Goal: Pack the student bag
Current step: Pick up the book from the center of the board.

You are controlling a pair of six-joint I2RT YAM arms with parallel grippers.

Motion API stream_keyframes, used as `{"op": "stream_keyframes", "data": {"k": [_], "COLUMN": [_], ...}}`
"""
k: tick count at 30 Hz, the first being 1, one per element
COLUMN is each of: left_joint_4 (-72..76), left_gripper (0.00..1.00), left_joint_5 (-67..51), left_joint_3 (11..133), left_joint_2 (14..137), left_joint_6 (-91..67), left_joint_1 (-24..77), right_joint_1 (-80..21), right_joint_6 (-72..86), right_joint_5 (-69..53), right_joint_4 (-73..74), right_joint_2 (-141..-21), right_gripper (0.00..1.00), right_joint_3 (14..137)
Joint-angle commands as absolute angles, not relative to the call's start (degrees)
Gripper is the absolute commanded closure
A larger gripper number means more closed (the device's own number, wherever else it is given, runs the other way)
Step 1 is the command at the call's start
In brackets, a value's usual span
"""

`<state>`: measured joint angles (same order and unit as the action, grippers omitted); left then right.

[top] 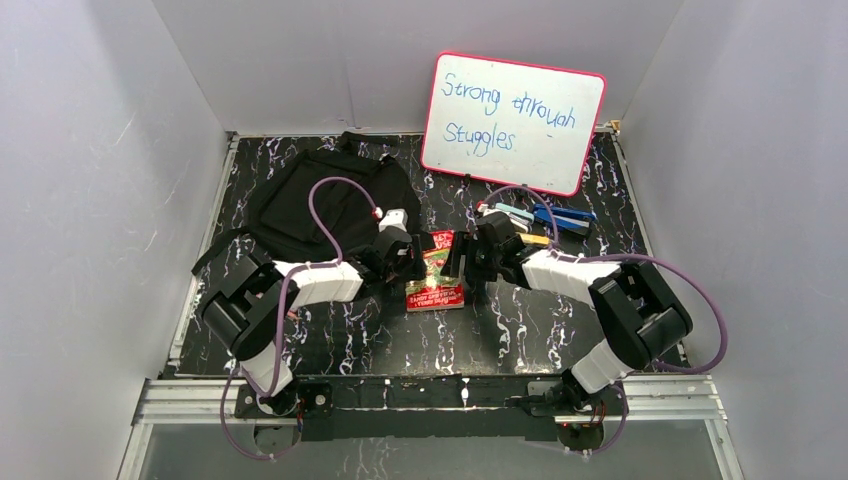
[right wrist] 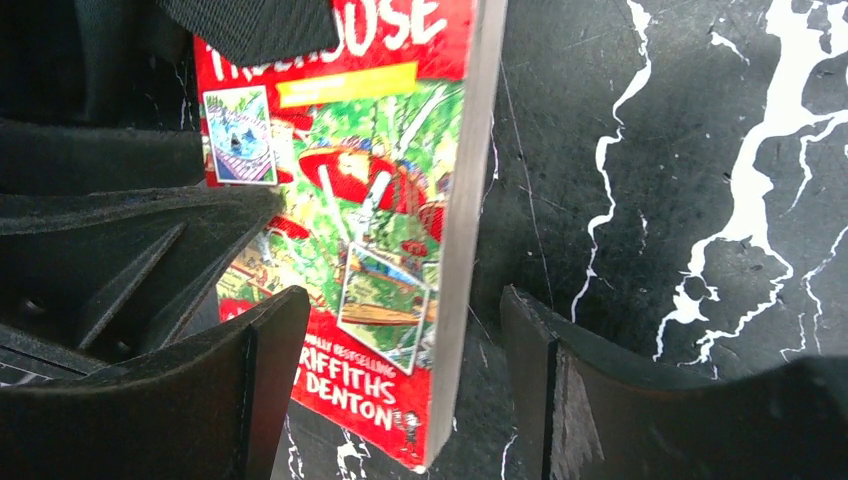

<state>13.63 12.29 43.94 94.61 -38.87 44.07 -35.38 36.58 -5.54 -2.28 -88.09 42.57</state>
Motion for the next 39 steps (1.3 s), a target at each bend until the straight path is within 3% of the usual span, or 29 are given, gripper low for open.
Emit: {"op": "stream_keyframes", "data": {"k": [1, 12, 24, 31, 39], "left_joint_4": [15.66, 17.92, 17.75, 17.88, 17.30], "left_gripper": [0.44, 0.46, 0.46, 0.46, 0.46], "left_joint_5": [5.11, 2.53, 3.07, 2.62, 2.21], "left_joint_3": [44.04, 44.52, 46.62, 46.49, 46.49], "left_joint_2": [98.93, 101.52, 102.98, 103.17, 102.79], "left_joint_6": [-35.20, -33.40, -33.87, -34.65, -35.25], "left_joint_1": [44.16, 45.97, 46.05, 45.97, 46.01], "right_joint_1": [-35.20, -33.03, -27.52, -27.55, -27.51], "right_joint_6": [35.13, 33.83, 24.48, 27.60, 29.90], "right_joint_5": [-5.59, -0.31, -9.96, -14.51, -12.19], "right_joint_4": [-3.00, -0.11, 4.32, 5.63, 2.28], "right_joint_2": [-87.17, -79.28, -90.38, -92.43, -91.59], "right_gripper": [0.23, 0.25, 0.27, 0.38, 0.66], "right_joint_3": [44.05, 36.05, 48.29, 47.16, 42.69]}}
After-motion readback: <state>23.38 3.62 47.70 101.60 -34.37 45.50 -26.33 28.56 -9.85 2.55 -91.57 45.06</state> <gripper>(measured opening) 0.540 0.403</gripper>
